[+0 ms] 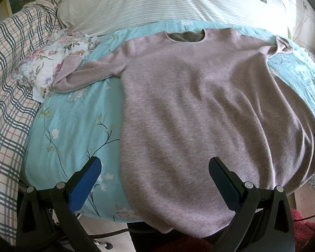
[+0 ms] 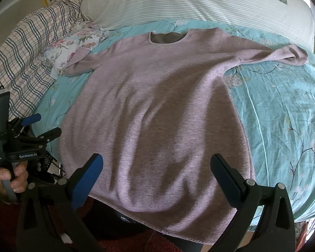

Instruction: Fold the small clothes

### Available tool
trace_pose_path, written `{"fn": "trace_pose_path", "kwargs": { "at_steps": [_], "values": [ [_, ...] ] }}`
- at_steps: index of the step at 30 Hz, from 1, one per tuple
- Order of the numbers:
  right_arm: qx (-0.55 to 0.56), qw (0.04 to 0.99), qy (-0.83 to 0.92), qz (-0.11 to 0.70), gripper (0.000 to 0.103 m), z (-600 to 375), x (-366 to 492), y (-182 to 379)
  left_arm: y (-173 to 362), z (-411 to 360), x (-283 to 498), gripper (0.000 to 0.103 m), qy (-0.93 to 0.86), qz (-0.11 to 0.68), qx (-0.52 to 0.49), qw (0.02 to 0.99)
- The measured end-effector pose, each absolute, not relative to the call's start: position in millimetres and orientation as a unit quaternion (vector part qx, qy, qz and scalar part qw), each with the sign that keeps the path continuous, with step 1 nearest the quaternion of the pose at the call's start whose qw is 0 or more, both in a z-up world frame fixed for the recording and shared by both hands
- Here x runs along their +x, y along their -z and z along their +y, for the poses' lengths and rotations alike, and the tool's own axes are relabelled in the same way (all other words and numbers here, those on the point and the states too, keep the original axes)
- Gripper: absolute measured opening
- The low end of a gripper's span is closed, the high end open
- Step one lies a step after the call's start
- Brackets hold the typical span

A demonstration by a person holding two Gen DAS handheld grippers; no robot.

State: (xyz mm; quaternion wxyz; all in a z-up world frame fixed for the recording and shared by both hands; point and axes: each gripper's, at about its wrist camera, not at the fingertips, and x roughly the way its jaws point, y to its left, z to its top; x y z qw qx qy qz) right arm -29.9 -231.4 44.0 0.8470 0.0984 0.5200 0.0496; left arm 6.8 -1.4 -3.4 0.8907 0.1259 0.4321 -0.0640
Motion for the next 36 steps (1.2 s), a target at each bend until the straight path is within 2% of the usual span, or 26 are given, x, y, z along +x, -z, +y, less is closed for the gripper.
{"fn": "trace_pose_path", "kwargs": {
  "at_steps": [36],
  "values": [
    [0.121,0.856,-0.048,0.5,0.102,-244,-4,-41,14,-14,29,0.102,0.06,0.435,0.145,0.887]
  ]
}}
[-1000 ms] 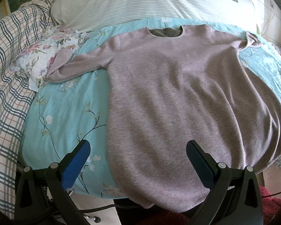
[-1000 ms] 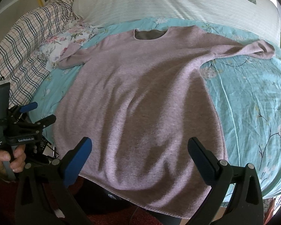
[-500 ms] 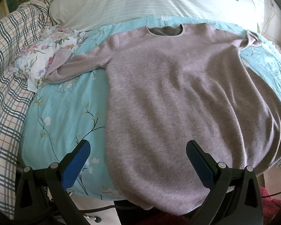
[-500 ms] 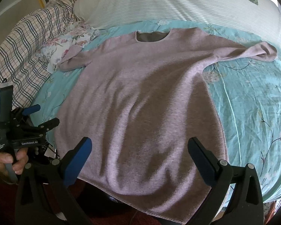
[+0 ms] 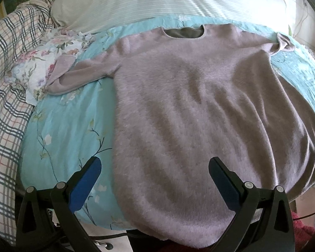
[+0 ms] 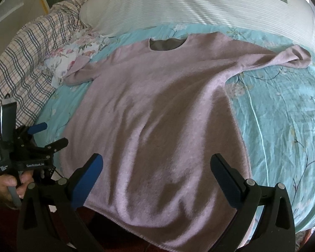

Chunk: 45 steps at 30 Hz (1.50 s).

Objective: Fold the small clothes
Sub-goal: 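Grasp the sweater sleeve cuff with the right gripper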

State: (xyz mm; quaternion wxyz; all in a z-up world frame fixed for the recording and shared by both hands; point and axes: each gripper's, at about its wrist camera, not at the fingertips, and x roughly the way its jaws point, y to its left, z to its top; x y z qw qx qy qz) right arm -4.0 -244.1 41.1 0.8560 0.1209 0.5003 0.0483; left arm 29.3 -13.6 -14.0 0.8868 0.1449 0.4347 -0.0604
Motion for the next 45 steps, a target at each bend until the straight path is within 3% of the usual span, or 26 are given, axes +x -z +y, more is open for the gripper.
{"fn": "trace_pose_path", "kwargs": {
  "at_steps": [13,15,17,21,25,33,39,42,43,44,45],
  "values": [
    [0.159,0.873,0.039,0.46,0.102,-370,63,-41,6,-11,82,0.102,0.05,0.433,0.133,0.89],
    [0.168,0.875,0.053,0.451,0.098,-395,75,-42,5,-11,89,0.102,0.049,0.442,0.133,0.886],
    [0.178,0.873,0.087,0.446,0.087,-426,92,-42,5,-13,95,0.102,0.05,0.445,0.132,0.884],
    [0.168,0.87,0.168,0.432,0.082,-488,133,-37,10,-21,103,0.102,0.057,0.457,0.129,0.878],
    [0.226,0.85,0.231,0.417,0.069,-559,174,-21,16,-34,105,0.102,0.066,0.464,0.141,0.872],
    [0.257,0.823,0.313,0.399,0.068,-646,244,12,26,-44,123,0.102,0.068,0.483,0.142,0.861],
    [0.208,0.802,0.355,0.432,0.068,-682,280,30,41,-56,138,0.102,0.072,0.506,0.147,0.847],
    [0.198,0.788,0.365,0.454,0.043,-697,280,42,46,-61,144,0.102,0.079,0.512,0.145,0.843],
    [0.202,0.791,0.363,0.45,0.031,-698,277,41,46,-62,145,0.102,0.082,0.511,0.141,0.844],
    [0.214,0.797,0.353,0.442,0.01,-697,272,37,45,-62,146,0.102,0.084,0.51,0.139,0.845],
    [0.227,0.801,0.342,0.436,0.004,-696,270,34,44,-63,147,0.102,0.087,0.508,0.134,0.846]
  ]
}}
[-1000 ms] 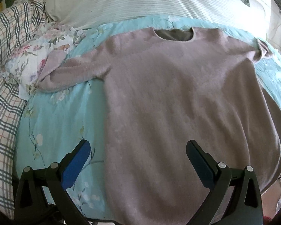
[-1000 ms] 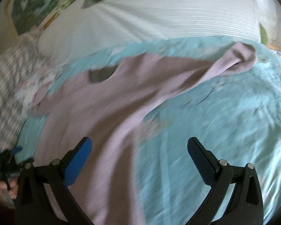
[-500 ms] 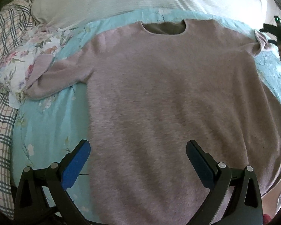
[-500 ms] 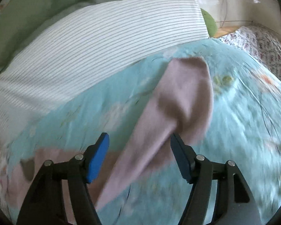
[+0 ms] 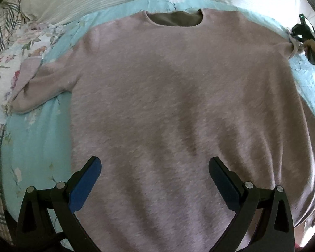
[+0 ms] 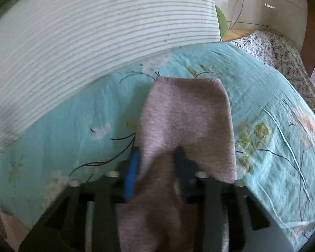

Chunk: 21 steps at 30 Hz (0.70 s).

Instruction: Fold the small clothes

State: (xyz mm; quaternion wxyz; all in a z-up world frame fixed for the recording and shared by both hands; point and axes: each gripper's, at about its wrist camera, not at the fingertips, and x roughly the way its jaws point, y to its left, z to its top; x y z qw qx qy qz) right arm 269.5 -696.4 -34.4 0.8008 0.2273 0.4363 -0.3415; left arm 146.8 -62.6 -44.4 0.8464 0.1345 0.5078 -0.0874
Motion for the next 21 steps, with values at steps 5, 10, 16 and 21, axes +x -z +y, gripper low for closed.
{"fn": "trace_pose_path", "kwargs": {
  "at_steps": [5,10,16,21],
  "values": [
    [0.26,0.839,0.25,0.408,0.004,-654,264,11,40,-59,145,0.102,0.099,0.502,0.114,0.852],
    [0.287,0.863,0.101,0.403,0.004,-563,271,-7,30,-50,141,0.102,0.109,0.492,0.084,0.86],
    [0.316,0.85,-0.073,0.414,0.004,-420,284,0,20,-30,143,0.102,0.115,0.483,0.035,0.868],
    [0.305,0.833,-0.175,0.427,0.004,-308,291,7,8,-4,146,0.102,0.122,0.469,-0.016,0.875]
  ]
}}
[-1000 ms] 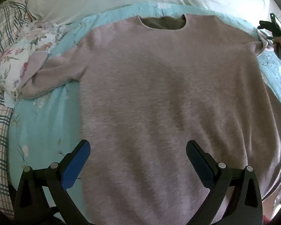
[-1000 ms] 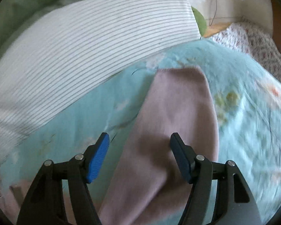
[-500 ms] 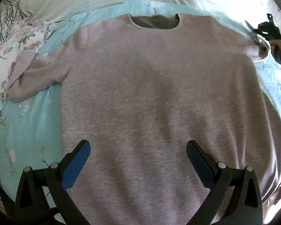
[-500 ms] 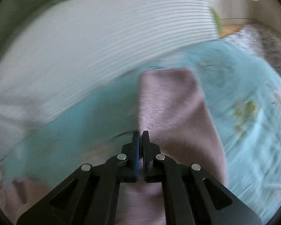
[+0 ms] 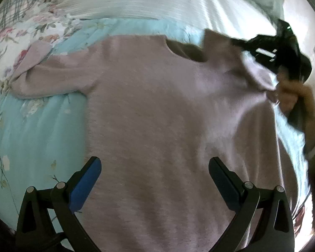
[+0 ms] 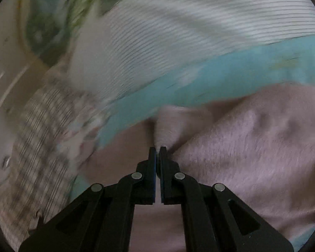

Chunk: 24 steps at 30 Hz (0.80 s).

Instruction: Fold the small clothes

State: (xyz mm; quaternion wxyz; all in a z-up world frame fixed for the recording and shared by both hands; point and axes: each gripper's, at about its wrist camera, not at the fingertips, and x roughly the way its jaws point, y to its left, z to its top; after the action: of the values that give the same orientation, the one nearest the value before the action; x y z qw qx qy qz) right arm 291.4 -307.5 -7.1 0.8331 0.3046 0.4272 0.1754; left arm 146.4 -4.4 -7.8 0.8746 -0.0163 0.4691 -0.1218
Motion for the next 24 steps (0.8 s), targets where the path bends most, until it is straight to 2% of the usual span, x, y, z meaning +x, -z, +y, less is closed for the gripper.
{"fn": "trace_pose_path", "kwargs": {
  "at_steps": [4,12,15,17,24],
  "values": [
    [0.299,0.806,-0.241,0.45,0.004,-231,292,21,2,18,150,0.102,0.121,0.459,-0.044,0.879],
    [0.255,0.778,-0.279,0.502,0.005,-173,276,61,8,50,173,0.102,0.132,0.465,-0.094,0.87],
    [0.248,0.764,-0.275,0.528,0.008,-165,272,74,7,54,189,0.102,0.152,0.462,-0.114,0.866],
    [0.256,0.758,-0.272,0.534,0.016,-164,267,79,4,53,210,0.102,0.169,0.459,-0.117,0.864],
    [0.273,0.784,-0.242,0.503,0.017,-203,237,57,9,27,308,0.102,0.224,0.483,-0.093,0.841]
  ]
}}
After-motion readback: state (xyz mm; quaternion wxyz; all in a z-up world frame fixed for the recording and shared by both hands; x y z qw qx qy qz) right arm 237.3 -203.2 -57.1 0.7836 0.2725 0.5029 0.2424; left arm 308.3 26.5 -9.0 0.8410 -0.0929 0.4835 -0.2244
